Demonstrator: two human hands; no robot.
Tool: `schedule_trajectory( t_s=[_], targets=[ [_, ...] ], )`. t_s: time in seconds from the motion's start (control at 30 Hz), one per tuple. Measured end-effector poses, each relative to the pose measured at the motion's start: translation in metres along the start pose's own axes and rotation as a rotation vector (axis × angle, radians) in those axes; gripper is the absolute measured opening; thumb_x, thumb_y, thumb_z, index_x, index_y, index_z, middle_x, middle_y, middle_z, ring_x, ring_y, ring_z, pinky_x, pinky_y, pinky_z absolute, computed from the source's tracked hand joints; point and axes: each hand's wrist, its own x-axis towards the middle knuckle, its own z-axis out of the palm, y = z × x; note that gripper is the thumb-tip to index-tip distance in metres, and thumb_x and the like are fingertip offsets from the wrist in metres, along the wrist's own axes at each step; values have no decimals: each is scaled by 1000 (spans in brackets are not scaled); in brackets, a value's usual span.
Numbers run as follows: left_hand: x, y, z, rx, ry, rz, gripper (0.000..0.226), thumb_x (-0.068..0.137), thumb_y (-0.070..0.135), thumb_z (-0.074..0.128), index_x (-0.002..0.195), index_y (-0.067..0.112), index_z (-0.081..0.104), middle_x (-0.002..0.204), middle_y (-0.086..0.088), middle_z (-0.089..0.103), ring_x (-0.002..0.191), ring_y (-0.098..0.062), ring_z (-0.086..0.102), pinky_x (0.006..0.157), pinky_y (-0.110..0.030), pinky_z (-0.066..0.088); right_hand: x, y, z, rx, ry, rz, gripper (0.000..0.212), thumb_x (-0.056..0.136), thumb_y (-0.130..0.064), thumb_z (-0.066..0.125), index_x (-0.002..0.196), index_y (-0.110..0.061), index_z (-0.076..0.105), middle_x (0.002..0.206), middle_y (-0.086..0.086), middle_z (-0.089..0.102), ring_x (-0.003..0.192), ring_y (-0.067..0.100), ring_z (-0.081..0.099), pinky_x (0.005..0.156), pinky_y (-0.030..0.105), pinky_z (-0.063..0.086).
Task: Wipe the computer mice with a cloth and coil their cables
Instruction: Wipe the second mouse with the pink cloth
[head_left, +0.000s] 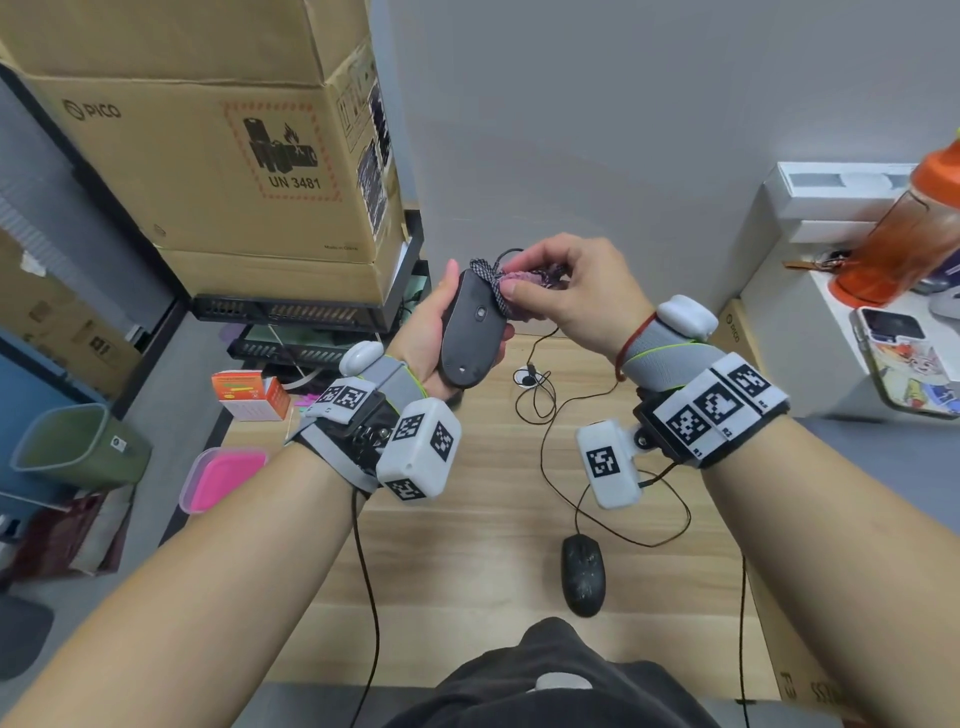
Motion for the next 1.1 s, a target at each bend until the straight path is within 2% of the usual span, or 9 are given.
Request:
schedule_trajectory(
  t_s=[0.17,0.33,0.5,0.6,0.73,0.83,0.97,1.03,1.1],
  targets=[
    [0,3,1,-12,-21,7,75,95,66,39,136,5,55,102,-15,63,73,-22,60,62,-31,50,-3,-3,1,-25,3,-23,16,77,-22,80,91,-15,74,84,1,72,70,20,72,79,40,58],
    [5,3,5,-201,-44,-15,56,96,61,43,105,10,66,92,-11,68,74,-22,67,67,-31,56,-16,-10,15,-261,-6,-217,12,77,-22,80,87,-18,76,90,4,67,83,18,63,82,36,50],
    [6,6,0,-207,19,-36,48,84,58,67,74,12,74,70,-6,69,59,-23,68,57,-32,57,-30,-14,29,-378,-332,-365,11,74,-18,82,84,-16,78,88,5,67,81,17,62,78,32,48],
    [4,4,1,-191,-36,-25,46,87,56,65,79,11,71,75,-8,67,64,-23,66,61,-32,58,-24,-11,24,-386,-335,-319,13,73,-21,84,84,-19,78,87,0,68,75,9,58,74,24,45],
    [7,1,0,-55,-1,16,51,91,58,55,99,9,65,83,-14,63,61,-25,61,56,-32,48,-8,-5,12,-366,-28,-214,17,74,-25,81,88,-19,73,78,-11,64,70,4,56,71,24,42],
    [8,-5,4,33,37,16,53,93,62,49,90,13,69,74,-11,63,57,-23,55,57,-30,41,-2,-6,16,-390,69,-161,24,77,-27,78,98,-18,69,92,-4,70,85,13,62,78,20,42],
    [10,-4,5,-157,51,-29,58,96,61,44,70,14,65,59,-5,51,59,-17,52,65,-31,44,-16,-14,32,-341,-129,-292,14,77,-23,79,89,-18,75,87,-1,68,84,15,62,77,21,43],
    [11,-4,1,-157,61,-47,56,97,61,42,78,11,61,69,-8,51,65,-20,53,67,-30,45,-17,-14,30,-328,-262,-295,13,75,-24,81,87,-21,76,85,-4,67,80,11,61,76,21,45],
    [10,-5,2,-51,68,-39,54,99,59,38,89,11,61,78,-11,55,65,-23,52,59,-31,43,-10,-10,22,-329,-235,-233,13,74,-28,82,85,-25,76,79,-9,65,73,4,57,71,12,42]
  ],
)
